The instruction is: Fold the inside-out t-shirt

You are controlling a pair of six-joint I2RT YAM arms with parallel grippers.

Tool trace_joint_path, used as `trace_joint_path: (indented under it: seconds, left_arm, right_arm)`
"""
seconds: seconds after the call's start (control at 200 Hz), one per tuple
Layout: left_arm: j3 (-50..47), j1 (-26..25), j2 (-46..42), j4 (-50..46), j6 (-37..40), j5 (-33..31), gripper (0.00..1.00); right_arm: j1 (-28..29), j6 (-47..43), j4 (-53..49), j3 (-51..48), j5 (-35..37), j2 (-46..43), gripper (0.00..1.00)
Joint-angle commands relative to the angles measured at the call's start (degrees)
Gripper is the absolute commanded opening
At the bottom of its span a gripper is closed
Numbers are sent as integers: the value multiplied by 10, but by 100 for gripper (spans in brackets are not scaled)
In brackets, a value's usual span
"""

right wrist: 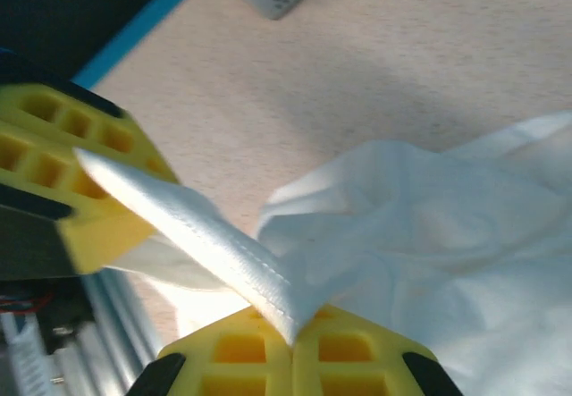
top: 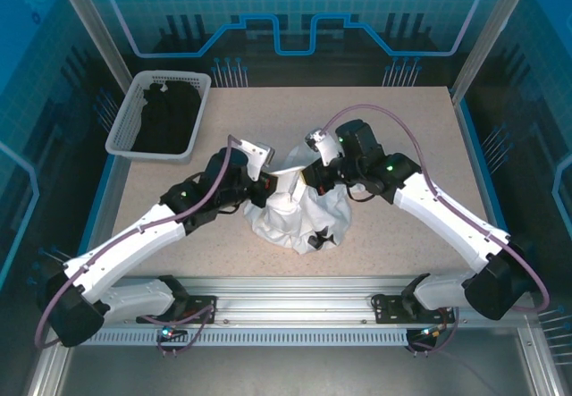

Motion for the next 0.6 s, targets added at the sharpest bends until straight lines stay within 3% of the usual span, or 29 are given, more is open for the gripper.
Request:
trace_joint_path:
  seconds: [0.0, 0.055, 0.135, 0.415, 0.595]
  left_arm:
    - [-18, 67, -31, 68, -111, 231, 0]
    - [-40, 90, -39, 125, -167, 296, 0]
    - [-37, 93, -45, 122, -184, 285, 0]
    - [-20, 93, -26, 110, -192, 244, 0]
    - [-18, 92, -21, 110, -191, 247, 0]
  right_arm:
    - [17, -36, -71, 31, 211, -10, 3]
    - [24, -42, -87, 37, 267, -7, 4]
    - [27, -48, -88, 29, 279, -13, 6]
    - [22, -27, 53, -107, 5, -93, 32]
    - [20, 12, 96, -139, -1, -90, 46]
